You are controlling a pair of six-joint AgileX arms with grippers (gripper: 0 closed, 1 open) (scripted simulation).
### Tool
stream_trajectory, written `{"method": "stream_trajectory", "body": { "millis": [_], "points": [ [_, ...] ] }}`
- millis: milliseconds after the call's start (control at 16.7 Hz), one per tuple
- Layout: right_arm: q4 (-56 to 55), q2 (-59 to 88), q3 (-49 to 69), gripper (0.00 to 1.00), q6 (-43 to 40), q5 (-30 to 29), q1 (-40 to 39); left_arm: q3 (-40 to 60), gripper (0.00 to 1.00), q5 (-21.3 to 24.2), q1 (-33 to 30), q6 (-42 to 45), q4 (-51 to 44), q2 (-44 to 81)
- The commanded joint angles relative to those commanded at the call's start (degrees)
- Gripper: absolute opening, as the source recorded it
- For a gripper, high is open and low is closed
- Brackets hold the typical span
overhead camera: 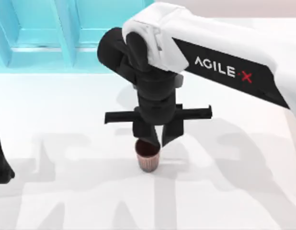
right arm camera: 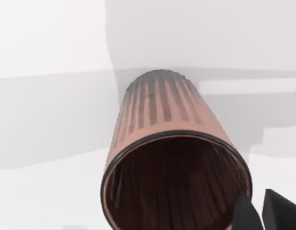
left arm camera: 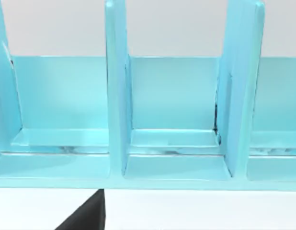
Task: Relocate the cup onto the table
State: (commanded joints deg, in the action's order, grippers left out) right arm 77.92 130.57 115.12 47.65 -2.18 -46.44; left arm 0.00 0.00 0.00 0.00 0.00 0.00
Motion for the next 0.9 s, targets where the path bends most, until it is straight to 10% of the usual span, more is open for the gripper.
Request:
{"method": "stream_trajectory", "body": {
  "millis": [540,900],
  "points": [
    [0.0,0.0,0.0,0.98,0.0,0.0,0.0,0.0,1.00,0.0,0.0,0.0,0.0,0.0],
    [0.0,0.0,0.0,1.00,0.0,0.0,0.0,0.0,1.00,0.0,0.0,0.0,0.0,0.0]
  ]
}}
